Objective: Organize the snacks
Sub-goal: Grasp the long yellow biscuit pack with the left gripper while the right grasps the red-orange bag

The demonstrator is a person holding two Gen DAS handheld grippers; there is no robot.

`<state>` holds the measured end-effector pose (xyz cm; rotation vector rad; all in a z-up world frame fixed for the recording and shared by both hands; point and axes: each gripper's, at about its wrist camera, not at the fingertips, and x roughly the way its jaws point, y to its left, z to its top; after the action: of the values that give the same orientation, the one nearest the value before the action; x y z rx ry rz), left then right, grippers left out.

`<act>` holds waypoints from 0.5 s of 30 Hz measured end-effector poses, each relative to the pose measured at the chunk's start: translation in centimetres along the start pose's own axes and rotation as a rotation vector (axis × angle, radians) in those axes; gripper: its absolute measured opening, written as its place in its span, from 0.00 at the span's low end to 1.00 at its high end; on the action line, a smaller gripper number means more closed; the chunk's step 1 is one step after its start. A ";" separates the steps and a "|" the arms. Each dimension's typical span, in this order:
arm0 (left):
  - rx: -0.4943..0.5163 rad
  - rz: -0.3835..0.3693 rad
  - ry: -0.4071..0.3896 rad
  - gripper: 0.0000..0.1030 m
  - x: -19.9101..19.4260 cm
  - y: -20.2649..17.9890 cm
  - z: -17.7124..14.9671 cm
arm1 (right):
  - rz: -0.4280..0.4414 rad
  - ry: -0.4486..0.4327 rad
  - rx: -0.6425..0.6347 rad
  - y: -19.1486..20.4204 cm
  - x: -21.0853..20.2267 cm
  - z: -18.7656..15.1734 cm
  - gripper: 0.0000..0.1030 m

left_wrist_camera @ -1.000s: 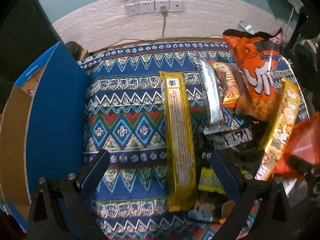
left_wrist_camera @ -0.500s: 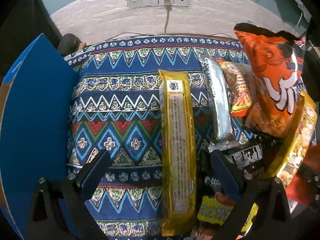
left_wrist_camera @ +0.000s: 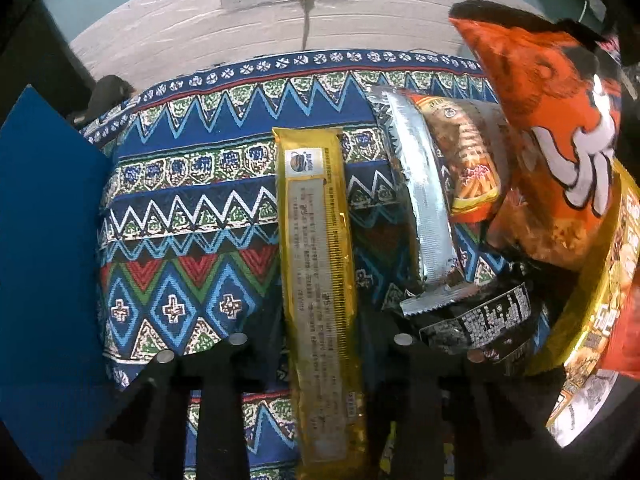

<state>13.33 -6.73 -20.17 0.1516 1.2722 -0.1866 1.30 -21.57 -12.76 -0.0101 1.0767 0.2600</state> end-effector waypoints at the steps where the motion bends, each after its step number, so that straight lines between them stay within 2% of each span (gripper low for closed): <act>1: 0.008 0.005 -0.005 0.28 0.0 -0.3 0.1 | -0.001 -0.005 -0.004 0.0 -0.2 0.0 0.14; 6: 0.022 0.033 -0.023 0.28 -1.1 -1.2 -0.8 | -0.003 -0.032 -0.008 0.2 -1.1 0.3 0.13; 11: 0.007 0.061 -0.074 0.28 -4.5 -0.5 -2.5 | 0.030 -0.028 0.008 -0.2 -1.3 0.4 0.14; 13: 0.001 0.062 -0.096 0.28 -5.5 -0.1 -2.6 | 0.030 -0.025 0.023 -0.3 -1.3 0.3 0.17; 15: -0.002 0.061 -0.111 0.28 -6.6 0.3 -2.8 | 0.044 -0.005 0.027 -0.3 -1.1 0.0 0.35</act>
<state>8.96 -5.44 -14.65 0.1761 1.1556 -0.1399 0.83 -22.08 -11.83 0.0386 1.0761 0.2846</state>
